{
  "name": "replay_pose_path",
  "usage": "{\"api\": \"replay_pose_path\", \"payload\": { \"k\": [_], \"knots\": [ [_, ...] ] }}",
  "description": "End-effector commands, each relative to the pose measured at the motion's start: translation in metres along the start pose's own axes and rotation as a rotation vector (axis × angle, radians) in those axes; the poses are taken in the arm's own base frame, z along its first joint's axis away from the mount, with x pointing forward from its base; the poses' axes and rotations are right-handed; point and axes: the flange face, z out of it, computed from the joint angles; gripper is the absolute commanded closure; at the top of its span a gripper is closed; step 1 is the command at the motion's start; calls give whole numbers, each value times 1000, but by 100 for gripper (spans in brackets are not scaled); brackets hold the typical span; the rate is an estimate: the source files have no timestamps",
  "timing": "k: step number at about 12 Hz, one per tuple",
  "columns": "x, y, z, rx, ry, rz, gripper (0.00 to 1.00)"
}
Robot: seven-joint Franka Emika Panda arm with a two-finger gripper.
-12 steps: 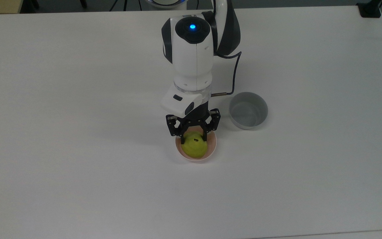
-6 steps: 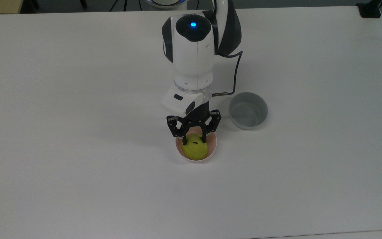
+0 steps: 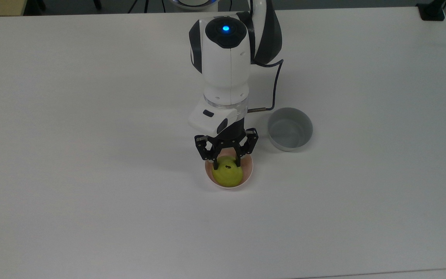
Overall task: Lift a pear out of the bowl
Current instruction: 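Close the gripper around the green pear, then lift the pear up out of the pink bowl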
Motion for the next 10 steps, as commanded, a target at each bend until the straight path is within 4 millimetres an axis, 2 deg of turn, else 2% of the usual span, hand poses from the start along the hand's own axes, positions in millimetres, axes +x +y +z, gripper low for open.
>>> {"api": "replay_pose_path", "payload": {
  "k": [1,5,9,10],
  "knots": [
    [6,-2,-23,-15,29,-16,80],
    [6,-1,-44,-17,-9,-10,80],
    [4,8,-97,-19,-71,11,80],
    [4,18,-113,-24,-69,27,80]
  ]
}}
